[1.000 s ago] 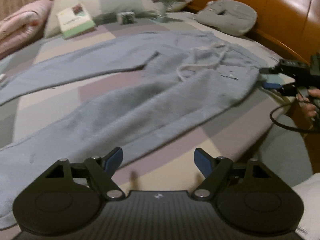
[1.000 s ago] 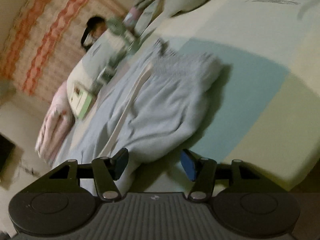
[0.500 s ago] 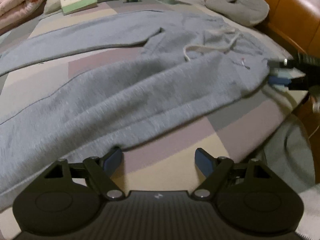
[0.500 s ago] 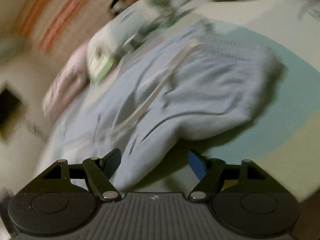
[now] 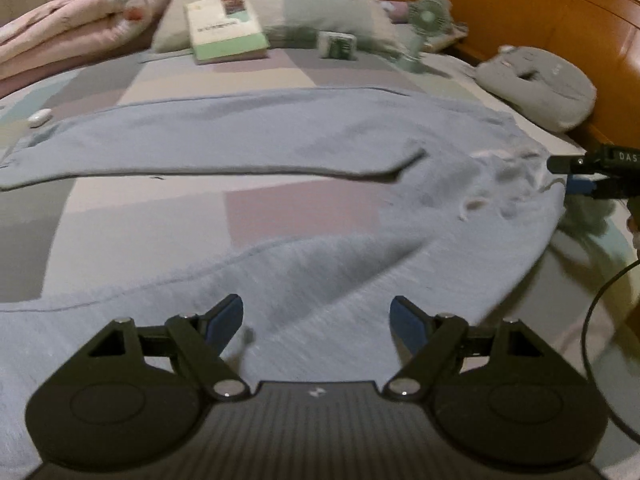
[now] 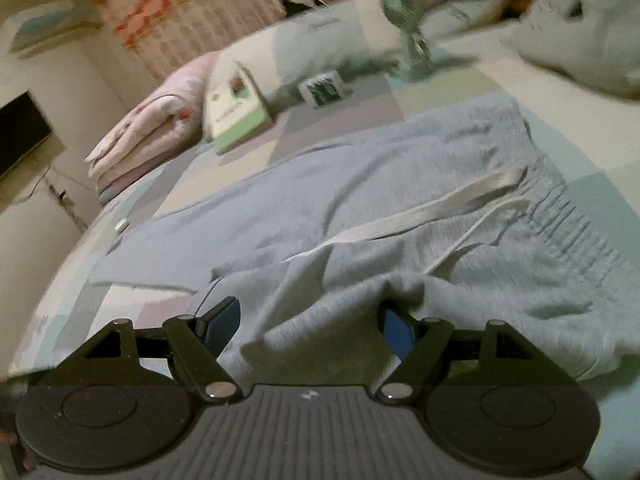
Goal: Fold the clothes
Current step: 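Grasp the waistband with the right gripper and lift it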
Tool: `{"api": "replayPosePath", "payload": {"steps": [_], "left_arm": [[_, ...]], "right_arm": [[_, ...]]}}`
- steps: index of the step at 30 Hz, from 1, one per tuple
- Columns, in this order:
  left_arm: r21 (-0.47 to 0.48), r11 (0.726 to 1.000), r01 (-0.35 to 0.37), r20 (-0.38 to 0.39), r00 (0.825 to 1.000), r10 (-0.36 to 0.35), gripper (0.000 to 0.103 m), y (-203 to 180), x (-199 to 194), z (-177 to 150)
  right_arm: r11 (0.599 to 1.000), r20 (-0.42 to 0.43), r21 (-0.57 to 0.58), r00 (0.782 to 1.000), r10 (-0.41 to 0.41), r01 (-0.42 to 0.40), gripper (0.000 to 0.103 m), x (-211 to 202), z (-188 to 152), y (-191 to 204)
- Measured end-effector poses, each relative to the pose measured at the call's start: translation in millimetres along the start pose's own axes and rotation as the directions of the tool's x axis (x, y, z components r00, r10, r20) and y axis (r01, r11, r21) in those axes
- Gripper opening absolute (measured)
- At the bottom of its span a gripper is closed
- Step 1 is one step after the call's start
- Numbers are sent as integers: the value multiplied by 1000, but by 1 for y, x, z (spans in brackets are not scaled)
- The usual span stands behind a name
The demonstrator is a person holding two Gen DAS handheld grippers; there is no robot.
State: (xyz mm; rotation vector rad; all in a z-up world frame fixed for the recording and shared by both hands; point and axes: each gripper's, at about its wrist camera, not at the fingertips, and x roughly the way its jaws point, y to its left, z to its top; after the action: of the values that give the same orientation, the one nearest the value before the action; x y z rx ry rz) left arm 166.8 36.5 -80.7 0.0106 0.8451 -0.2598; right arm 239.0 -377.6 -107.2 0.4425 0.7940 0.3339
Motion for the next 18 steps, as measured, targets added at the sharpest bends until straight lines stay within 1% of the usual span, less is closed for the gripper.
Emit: {"api": "replayPosePath", "payload": {"steps": [2,4,7,9,11,14,16,18], "left_arm": [[-7,1000,-5,5,1000,5,80,-1,1,4],[17,999,29,19,999,-29,80,-8,-2,4],[100,991,89,23,996,-92,81,-27,-7,-1],[162,981,110,14,993,-113,81,-43,-5,-5],[220,969,115,1,993,-118,81,-57,1,-9],[301,947,116,-21,993,-115,81,-79,10,-13],[376,922,96,-14,995,-98,81,-93,11,-17],[448,891,76,-5,997,-82,81,-107,13,-21]], "right_arm": [[997,-54,72,998,-22,26,82,17,7,-10],[993,-90,116,996,-26,37,83,27,9,-17],[987,-75,161,997,7,5,84,17,2,-23],[981,-59,194,998,29,-17,84,6,-4,-28],[972,-38,231,998,47,-38,84,-8,-11,-35],[955,-14,293,998,59,-52,85,-22,-21,-48],[938,-3,340,998,65,-60,85,-27,-28,-60],[915,8,398,997,76,-73,85,-27,-34,-70]]}}
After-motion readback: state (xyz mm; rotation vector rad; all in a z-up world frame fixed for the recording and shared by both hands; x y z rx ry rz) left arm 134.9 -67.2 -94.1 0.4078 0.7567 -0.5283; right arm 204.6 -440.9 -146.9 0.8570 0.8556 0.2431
